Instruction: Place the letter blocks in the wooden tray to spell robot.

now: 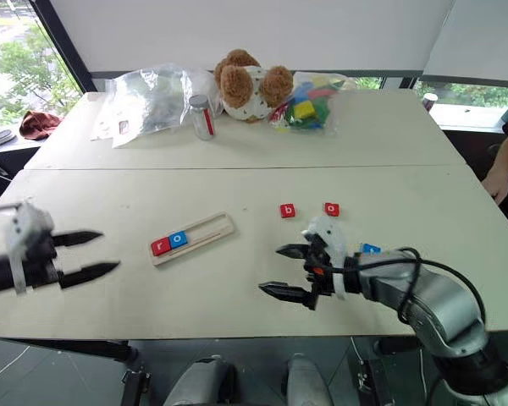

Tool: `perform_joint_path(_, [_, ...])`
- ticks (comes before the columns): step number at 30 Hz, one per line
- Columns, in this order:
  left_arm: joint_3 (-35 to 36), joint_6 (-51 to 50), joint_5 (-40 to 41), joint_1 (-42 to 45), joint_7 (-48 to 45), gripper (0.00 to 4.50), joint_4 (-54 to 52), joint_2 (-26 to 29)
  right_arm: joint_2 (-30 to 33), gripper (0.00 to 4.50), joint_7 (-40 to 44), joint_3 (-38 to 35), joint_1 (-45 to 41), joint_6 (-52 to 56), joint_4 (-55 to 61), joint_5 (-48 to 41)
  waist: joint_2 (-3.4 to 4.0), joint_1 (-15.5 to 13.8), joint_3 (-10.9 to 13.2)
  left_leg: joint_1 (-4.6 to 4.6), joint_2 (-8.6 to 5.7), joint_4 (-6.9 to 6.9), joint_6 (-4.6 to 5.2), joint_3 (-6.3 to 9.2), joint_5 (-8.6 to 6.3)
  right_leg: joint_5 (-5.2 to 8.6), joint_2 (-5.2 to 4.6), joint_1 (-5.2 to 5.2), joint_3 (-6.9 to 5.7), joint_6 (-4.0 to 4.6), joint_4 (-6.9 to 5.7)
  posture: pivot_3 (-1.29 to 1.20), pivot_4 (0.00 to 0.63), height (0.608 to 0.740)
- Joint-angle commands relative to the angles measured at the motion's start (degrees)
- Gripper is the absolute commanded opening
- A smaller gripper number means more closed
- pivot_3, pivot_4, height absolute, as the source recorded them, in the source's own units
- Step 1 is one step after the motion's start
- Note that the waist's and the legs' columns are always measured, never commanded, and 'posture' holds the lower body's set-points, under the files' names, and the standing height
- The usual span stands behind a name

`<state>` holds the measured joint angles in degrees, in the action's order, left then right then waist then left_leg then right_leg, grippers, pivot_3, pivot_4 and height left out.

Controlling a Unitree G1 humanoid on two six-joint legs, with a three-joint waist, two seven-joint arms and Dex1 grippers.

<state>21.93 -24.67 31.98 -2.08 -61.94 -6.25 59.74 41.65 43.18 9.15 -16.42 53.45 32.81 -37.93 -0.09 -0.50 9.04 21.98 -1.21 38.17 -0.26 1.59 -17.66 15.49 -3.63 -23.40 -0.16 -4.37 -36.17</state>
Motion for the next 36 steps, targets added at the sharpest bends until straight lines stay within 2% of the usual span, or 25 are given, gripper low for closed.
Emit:
perform_joint_path(1, [-7.9, 10.4, -6.9, 7.4, -4.7, 4.50, 9.1, -1.9, -1.9, 4.47, -1.1, 5.9, -3.8, 0.6, -1.0, 3.6, -0.01, 0.0, 0.0, 0.04, -0.02, -0.03, 0.00, -0.02, 0.00, -0.09, 0.00, -0.05, 0.00, -0.16, -0.01, 0.00, 0.150, 0.740])
perform_joint_path(4, [-13.1, 15.9, -10.4, 12.9, -7.0, 4.50, 14.5, -5.3, -4.3, 4.47, -1.8, 8.7, -5.6, 0.0, -2.3, 5.5, -0.06, -0.1, 0.0, 0.46, -0.05, -0.01, -0.03, -0.05, 0.01, -0.12, -0.02, -0.42, 0.00, -0.23, -0.01, 0.00, 0.150, 0.740])
perform_joint_path(6, [-15.5, 18.9, -12.0, 15.1, -9.0, 4.50, 17.2, -6.9, -5.3, 4.47, -2.2, 9.4, -6.0, -0.3, -2.9, 6.6, -0.12, 0.0, -0.1, 0.73, -0.09, 0.03, -0.38, -0.12, 0.21, -0.13, -0.07, -0.76, 0.00, -0.25, -0.12, 0.00, 0.150, 0.740])
perform_joint_path(11, [-18.7, 22.6, -14.1, 19.4, -10.9, 4.50, 23.8, -10.3, -6.1, 4.47, -2.8, 9.8, -5.5, -1.0, -3.4, 8.7, -0.15, 0.1, -0.1, 1.09, -0.09, 0.20, -0.37, -0.20, 0.22, -0.17, -0.05, -1.11, -0.01, -0.32, -0.20, 0.00, 0.150, 0.740])
perform_joint_path(16, [-19.4, 23.6, -14.9, 19.8, -11.2, 4.50, 25.5, -12.6, -6.3, 4.47, -3.9, 8.9, -4.2, -0.7, -2.8, 9.5, -0.15, 0.6, -0.1, 1.05, -0.04, 0.63, 0.11, -0.19, -0.05, -0.16, -0.01, -1.15, -0.01, -0.35, -0.83, 0.00, 0.150, 0.740])
perform_joint_path(23, [-20.4, 22.7, -15.2, 17.6, -11.3, 4.50, 23.7, -14.3, -5.9, 4.47, -4.7, 8.4, -2.5, -0.3, -1.6, 9.8, -0.16, 1.1, 0.0, 0.88, -0.04, 1.00, 0.13, -0.19, -0.06, -0.17, -0.03, -0.93, 0.01, -0.38, -1.06, 0.00, 0.150, 0.740])
perform_joint_path(35, [-21.3, 25.4, -18.3, 17.1, -8.6, 4.50, 27.2, -15.8, -5.5, 4.47, -5.8, 8.0, -0.8, 0.3, -0.1, 9.7, -0.17, 1.1, -0.1, 0.77, -0.01, 0.98, 0.13, -0.18, -0.06, -0.17, -0.02, -0.89, 0.01, -0.38, -1.12, 0.00, 0.150, 0.740])
perform_joint_path(36, [-21.4, 25.5, -18.5, 17.0, -8.5, 4.24, 27.3, -16.0, -5.6, 4.50, -5.9, 8.0, -0.8, 0.2, -0.2, 9.8, -0.17, 1.1, -0.1, 0.76, -0.01, 0.98, 0.13, -0.18, -0.06, -0.17, -0.02, -0.87, 0.01, -0.38, -1.12, 0.00, 0.150, 0.740])
